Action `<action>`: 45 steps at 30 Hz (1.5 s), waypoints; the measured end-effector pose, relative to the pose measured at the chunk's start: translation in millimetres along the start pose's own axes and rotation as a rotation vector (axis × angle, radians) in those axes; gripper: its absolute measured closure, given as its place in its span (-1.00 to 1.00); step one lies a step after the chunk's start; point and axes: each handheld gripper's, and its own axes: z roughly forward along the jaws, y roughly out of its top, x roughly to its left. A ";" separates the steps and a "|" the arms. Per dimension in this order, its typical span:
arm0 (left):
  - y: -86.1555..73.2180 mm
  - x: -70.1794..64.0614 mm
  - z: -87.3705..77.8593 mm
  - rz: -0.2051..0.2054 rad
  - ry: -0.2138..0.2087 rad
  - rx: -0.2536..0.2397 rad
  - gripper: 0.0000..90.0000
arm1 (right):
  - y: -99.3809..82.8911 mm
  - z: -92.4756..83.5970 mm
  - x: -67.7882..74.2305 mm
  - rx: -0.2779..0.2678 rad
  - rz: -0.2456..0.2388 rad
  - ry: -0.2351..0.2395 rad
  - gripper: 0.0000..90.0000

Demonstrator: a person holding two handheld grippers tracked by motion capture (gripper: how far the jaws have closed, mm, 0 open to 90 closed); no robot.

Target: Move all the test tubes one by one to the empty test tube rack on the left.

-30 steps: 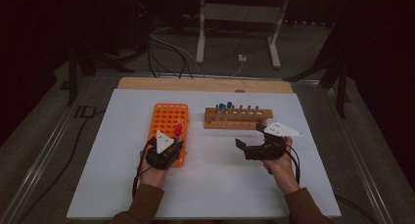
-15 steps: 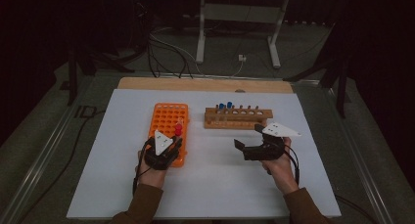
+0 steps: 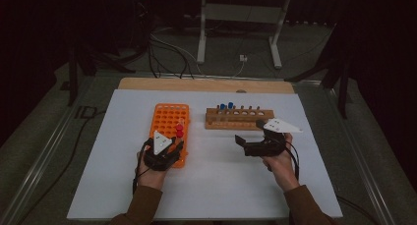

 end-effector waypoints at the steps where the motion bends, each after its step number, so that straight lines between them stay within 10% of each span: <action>1: 0.6 1.3 -2.9 -0.004 -0.010 -0.008 0.35 | 1.7 1.7 -0.2 0.001 -0.004 -0.004 -1.00; 12: 5.7 21.9 -26.6 -0.062 -0.050 -0.065 -0.32 | 24.2 26.3 -5.1 0.031 -0.008 -0.013 -0.96; 20: 8.4 28.8 -29.8 -0.094 -0.002 -0.055 -0.97 | 26.7 51.8 -18.8 0.075 0.003 -0.065 -0.66; 30: 6.4 35.3 -29.9 -0.128 -0.008 -0.059 -0.99 | 19.2 77.9 -32.0 0.064 -0.019 -0.166 0.08; 45: 5.5 37.3 -32.2 -0.133 0.018 -0.071 -0.99 | 26.1 103.9 -35.1 0.073 0.022 -0.116 0.62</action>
